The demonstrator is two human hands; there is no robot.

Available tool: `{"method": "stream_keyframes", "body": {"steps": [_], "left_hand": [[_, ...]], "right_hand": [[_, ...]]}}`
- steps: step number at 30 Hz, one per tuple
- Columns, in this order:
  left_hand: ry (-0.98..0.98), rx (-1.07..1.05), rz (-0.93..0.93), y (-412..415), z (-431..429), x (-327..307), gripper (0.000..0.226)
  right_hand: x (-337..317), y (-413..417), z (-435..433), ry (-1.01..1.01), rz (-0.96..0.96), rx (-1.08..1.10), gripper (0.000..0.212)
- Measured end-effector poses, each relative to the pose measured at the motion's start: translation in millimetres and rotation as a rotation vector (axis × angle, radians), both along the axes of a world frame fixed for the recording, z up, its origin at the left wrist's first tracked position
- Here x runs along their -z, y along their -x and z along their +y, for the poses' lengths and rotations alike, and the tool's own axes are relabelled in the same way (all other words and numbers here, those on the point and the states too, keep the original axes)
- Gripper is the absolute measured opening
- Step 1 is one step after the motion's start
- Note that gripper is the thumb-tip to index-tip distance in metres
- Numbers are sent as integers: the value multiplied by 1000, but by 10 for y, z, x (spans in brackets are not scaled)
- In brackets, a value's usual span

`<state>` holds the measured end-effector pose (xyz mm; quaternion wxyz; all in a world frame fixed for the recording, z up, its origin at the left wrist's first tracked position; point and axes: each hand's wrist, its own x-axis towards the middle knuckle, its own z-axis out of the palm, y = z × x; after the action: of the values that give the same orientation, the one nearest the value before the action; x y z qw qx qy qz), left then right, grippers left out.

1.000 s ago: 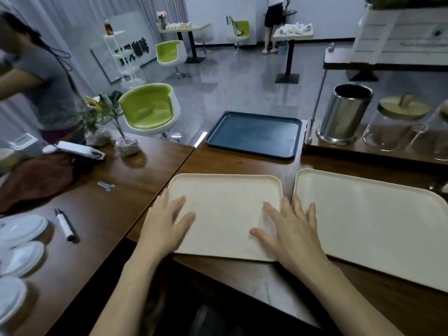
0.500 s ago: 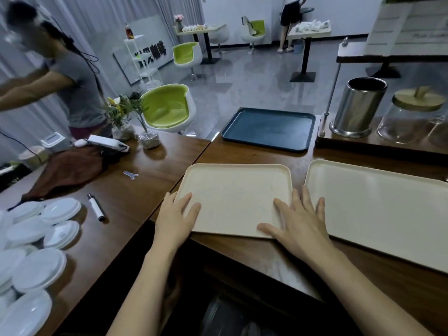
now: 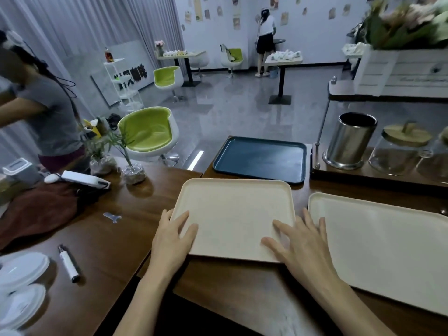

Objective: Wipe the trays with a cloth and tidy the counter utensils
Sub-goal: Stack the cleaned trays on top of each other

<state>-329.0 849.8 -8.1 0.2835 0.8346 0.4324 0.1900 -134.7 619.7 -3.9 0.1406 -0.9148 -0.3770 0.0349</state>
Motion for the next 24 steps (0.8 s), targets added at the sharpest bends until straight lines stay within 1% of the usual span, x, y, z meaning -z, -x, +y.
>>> {"method": "stream_keyframes", "body": {"steps": [2, 5, 8, 13, 18, 22, 24], "left_hand": [[-30, 7, -30, -130, 119, -82, 50], [-59, 52, -53, -412, 321, -188, 52], [-77, 96, -54, -798, 546, -263, 55], [-49, 170, -28, -1460, 895, -289, 58], [-63, 215, -27, -2020, 1112, -294, 54], [-12, 246, -31, -2353, 1291, -247, 57], [-6, 250, -31, -2458, 1356, -216, 57]], "right_hand": [[-60, -90, 80, -71, -30, 26, 75], [-177, -278, 222, -110, -55, 65, 65], [-271, -539, 386, -179, -10, 116, 56], [-360, -952, 669, -236, 86, 203, 58], [-397, -1371, 980, -245, 118, 281, 55], [-347, -1648, 1185, -231, 153, 334, 52], [-314, -1742, 1259, -218, 173, 340, 46]]}}
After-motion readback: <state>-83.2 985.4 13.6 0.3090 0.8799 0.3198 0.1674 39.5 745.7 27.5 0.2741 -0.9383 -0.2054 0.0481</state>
